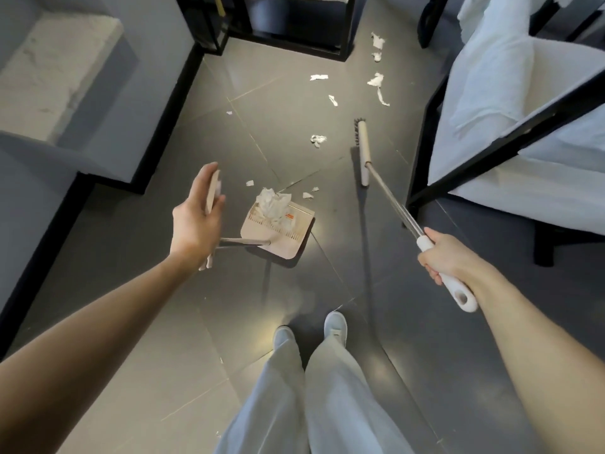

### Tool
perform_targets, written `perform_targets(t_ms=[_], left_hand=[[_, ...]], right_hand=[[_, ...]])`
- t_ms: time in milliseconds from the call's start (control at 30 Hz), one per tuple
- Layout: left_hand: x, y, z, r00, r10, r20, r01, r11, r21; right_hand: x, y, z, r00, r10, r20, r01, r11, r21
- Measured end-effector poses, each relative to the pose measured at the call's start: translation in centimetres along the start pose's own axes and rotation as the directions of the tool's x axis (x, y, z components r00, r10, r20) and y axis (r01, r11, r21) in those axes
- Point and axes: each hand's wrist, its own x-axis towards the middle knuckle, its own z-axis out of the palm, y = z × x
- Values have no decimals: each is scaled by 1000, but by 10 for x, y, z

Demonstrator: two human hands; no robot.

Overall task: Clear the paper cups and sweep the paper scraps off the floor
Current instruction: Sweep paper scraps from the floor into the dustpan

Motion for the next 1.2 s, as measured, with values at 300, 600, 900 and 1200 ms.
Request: perform_targets(t_ms=[300, 600, 900, 1200], left_hand=[[-13, -3, -5, 986, -136, -93, 138, 990, 20], [-27, -2, -4, 974, -197, -115, 204, 978, 51], [-50, -4, -19, 955, -228, -188, 239, 970, 39], [-72, -24, -42, 920, -274, -279, 278, 960, -26]], right_hand=[[76, -31, 16, 999, -32, 6, 33, 974, -223], [41, -63, 83, 953, -56, 297, 114, 977, -179], [35, -65, 59, 943, -139, 301, 199, 964, -178], [52, -97, 70, 943, -166, 290, 256, 916, -308]])
